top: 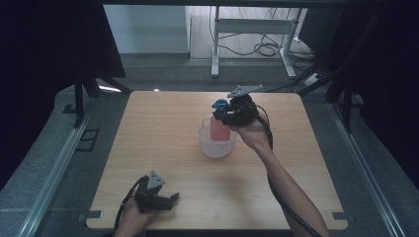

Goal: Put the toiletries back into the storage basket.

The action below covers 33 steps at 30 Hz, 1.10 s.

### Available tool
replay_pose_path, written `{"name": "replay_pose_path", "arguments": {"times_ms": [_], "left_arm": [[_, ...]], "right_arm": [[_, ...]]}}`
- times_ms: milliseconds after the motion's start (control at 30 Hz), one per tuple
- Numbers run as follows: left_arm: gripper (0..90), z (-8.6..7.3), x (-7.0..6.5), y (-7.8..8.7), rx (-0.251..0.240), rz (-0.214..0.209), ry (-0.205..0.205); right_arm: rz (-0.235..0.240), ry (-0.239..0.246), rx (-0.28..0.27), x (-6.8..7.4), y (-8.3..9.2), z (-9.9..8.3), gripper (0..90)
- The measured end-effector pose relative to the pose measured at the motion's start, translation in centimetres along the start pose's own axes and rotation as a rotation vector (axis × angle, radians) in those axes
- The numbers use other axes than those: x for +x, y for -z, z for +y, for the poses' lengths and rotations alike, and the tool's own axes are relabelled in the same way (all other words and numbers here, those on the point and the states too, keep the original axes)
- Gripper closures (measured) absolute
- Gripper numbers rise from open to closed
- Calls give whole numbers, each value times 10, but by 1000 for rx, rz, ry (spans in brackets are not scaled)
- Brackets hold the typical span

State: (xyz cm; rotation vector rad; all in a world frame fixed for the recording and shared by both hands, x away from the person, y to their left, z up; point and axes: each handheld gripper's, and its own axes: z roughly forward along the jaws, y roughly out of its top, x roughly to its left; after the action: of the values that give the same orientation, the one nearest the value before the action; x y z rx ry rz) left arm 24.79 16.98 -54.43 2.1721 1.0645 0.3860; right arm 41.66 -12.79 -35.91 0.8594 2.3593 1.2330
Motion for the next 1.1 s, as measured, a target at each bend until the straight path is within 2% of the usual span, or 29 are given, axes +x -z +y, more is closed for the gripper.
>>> {"name": "replay_pose_path", "arguments": {"times_ms": [333, 1100], "left_arm": [[103, 0, 0, 0, 1, 0, -2], [103, 0, 0, 0, 3, 0, -3]], "right_arm": [[-9, 6, 15, -3, -12, -12, 531], [16, -15, 57, -4, -47, -49, 530]]}}
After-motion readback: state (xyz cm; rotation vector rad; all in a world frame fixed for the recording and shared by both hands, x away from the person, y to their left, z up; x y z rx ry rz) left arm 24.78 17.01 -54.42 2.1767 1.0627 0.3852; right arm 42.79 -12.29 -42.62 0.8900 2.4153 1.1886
